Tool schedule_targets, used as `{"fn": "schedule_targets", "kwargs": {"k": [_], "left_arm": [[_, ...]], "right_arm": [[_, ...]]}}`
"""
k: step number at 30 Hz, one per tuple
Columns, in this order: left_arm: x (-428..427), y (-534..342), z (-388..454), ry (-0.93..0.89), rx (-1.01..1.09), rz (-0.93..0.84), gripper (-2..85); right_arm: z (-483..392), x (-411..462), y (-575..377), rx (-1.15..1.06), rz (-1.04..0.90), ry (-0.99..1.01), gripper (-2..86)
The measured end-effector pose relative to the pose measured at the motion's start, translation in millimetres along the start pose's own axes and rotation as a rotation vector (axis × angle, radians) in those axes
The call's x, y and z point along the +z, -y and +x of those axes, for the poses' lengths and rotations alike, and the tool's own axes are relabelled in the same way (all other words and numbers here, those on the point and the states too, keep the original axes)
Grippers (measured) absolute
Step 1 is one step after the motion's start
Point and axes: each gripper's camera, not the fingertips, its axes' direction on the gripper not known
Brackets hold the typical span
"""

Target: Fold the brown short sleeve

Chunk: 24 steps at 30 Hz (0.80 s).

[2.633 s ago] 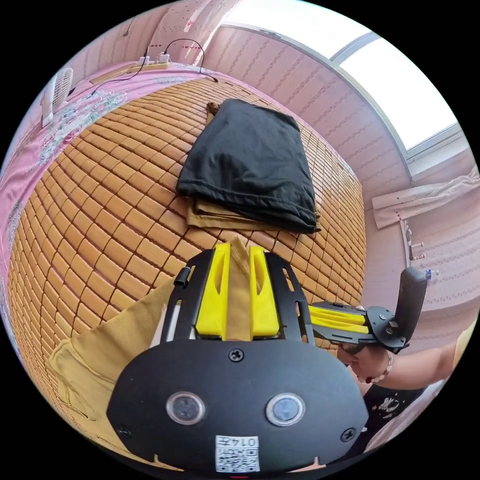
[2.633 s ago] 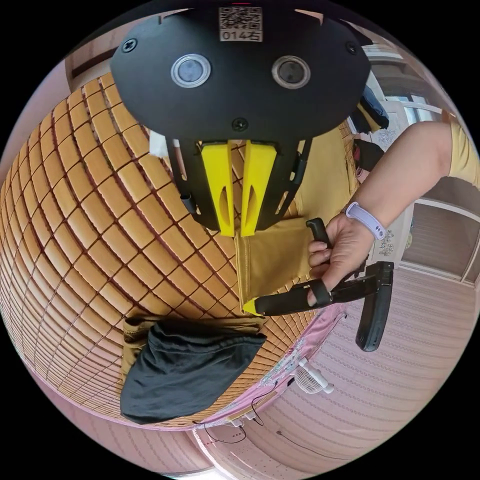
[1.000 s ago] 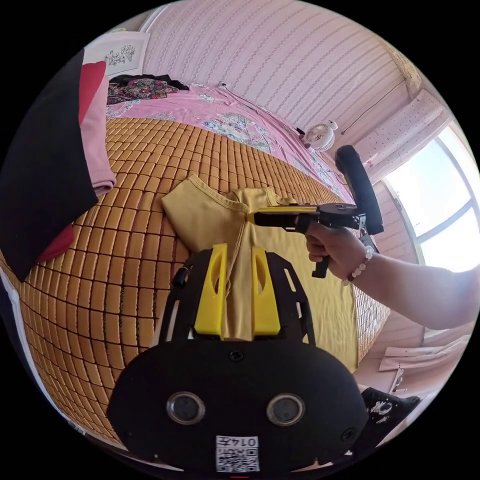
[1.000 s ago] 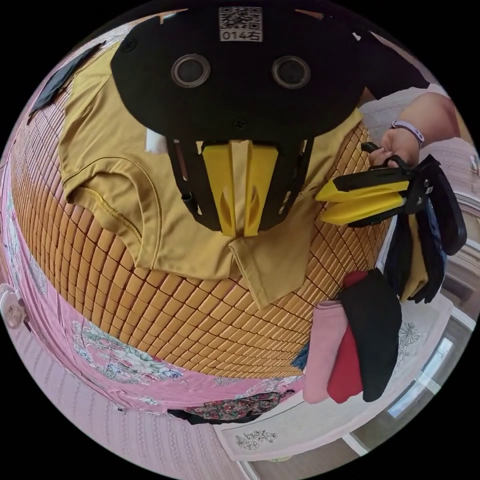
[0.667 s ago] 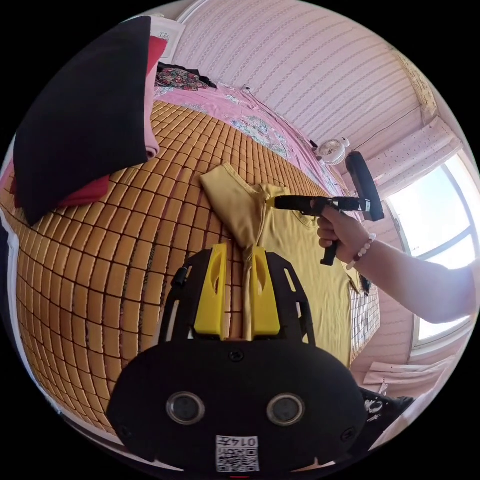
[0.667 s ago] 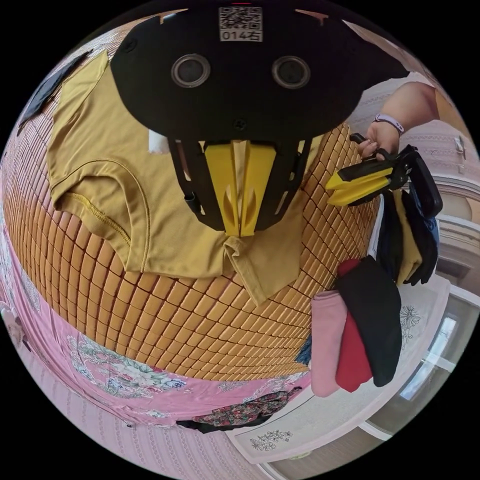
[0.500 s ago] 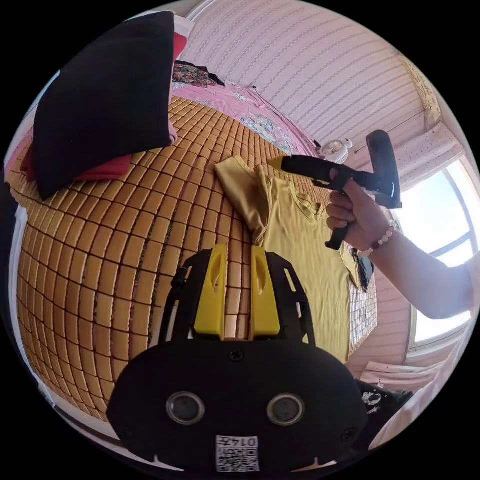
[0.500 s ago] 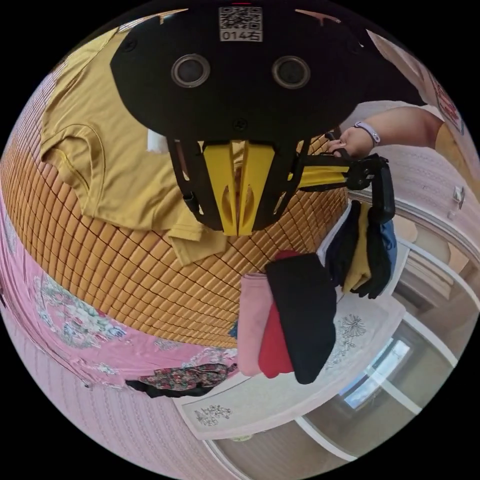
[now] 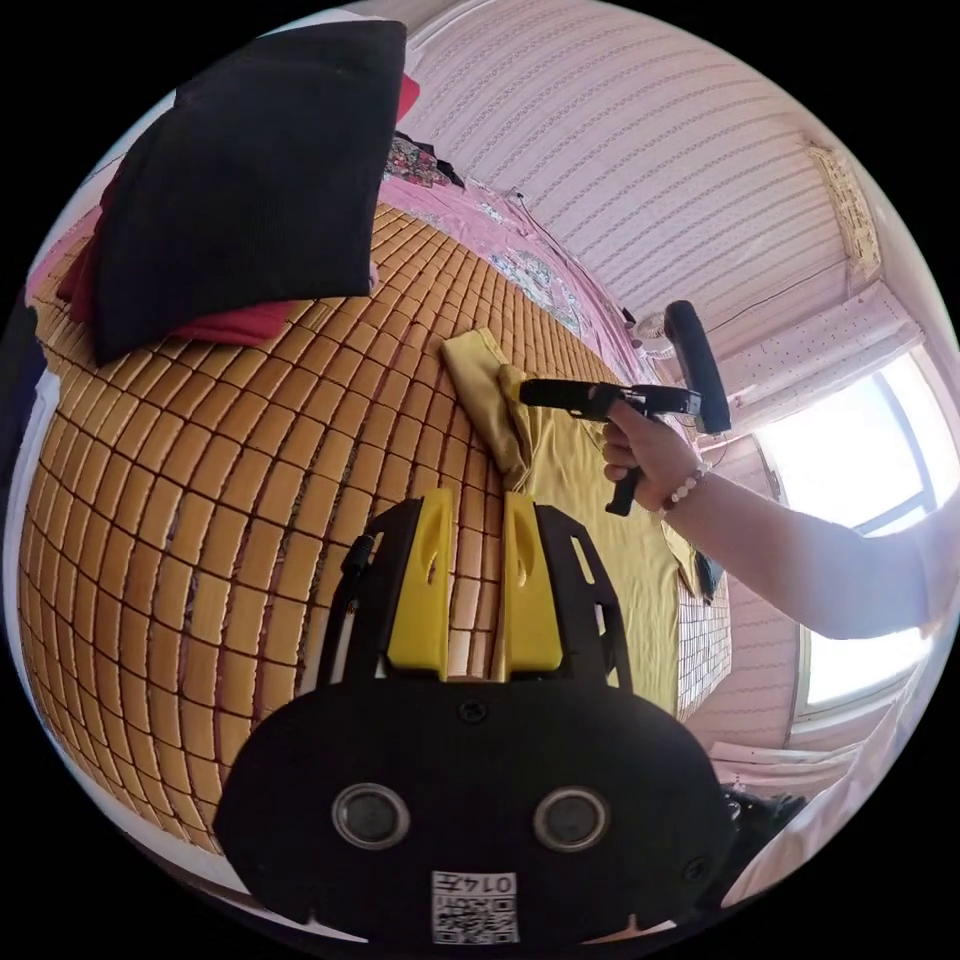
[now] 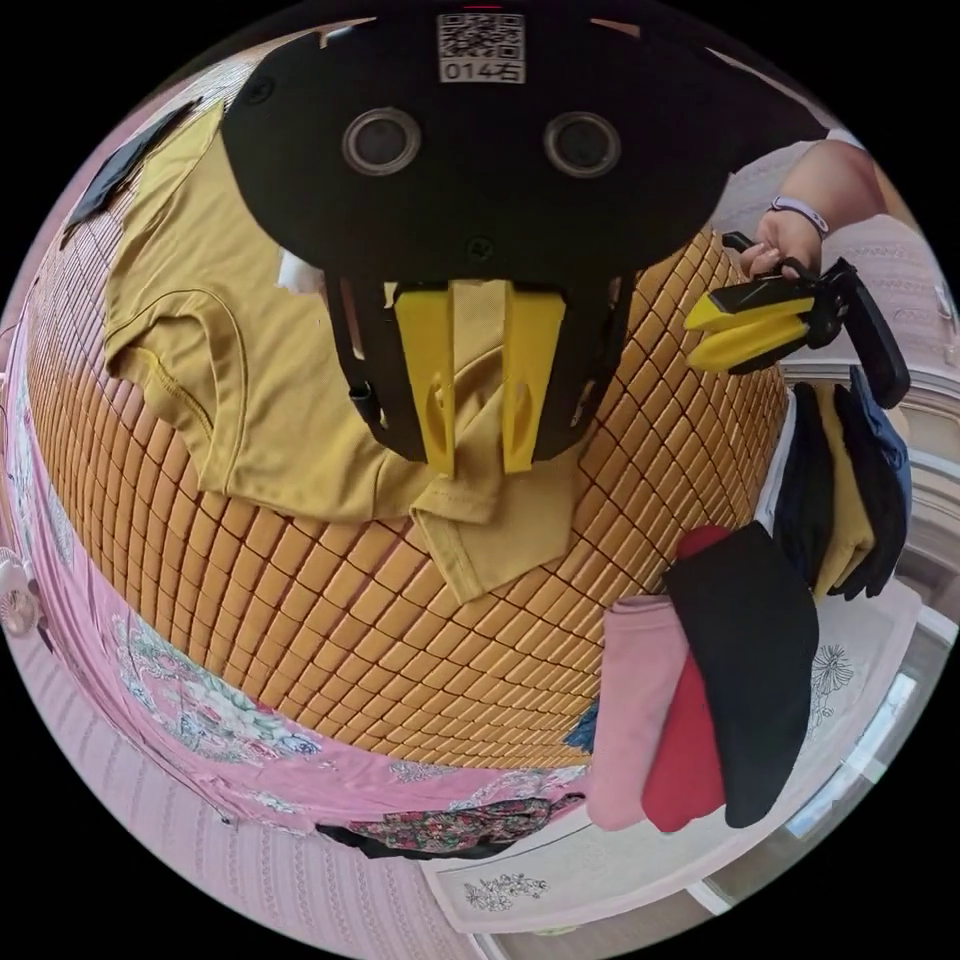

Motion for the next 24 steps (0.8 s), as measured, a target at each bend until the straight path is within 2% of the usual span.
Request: {"fn": "schedule_targets", "kwargs": {"k": [2,4,7,8,10,13,22,24], "left_arm": [[-2.2,4.0,0.9,-0.006,0.010,0.004,8.4],[-8.9,5.1,-1.3,-0.021,0.000,0.020,8.5],[-29.5,-1.3,-12.5,-0.046,-0.055,0.076,8.5],[-38.7,-6.0,-18.7,-0.044,-0.084,0.096,8.4],[-51.0,-13.4,-28.6,-0.034,-0.123,0.115,8.2],[-62.0,-24.3,-43.2,-0.001,-0.154,0.113,8.2],[-61.0,-10.0,-69.8,0.076,-0.170,0.114,8.9],[-48.9,5.3,-74.2,0.110,-0.154,0.069,8.3]], "right_arm": [[-7.4,-4.8,11.3,-0.003,-0.002,0.014,3.1],[-21.8,-23.9,11.8,-0.062,0.055,0.141,3.0],[-70.2,-49.4,0.8,-0.328,0.100,0.347,4.6],[-88.9,-52.6,-3.5,-0.407,0.082,0.325,5.6],[-104.5,-51.5,-5.2,-0.432,0.032,0.271,6.4],[-110.5,-53.7,-9.2,-0.475,0.040,0.345,6.3],[-114.5,-30.9,29.2,-0.352,-0.019,0.201,6.9],[-123.4,-22.4,41.0,-0.333,-0.025,0.174,7.5]]}}
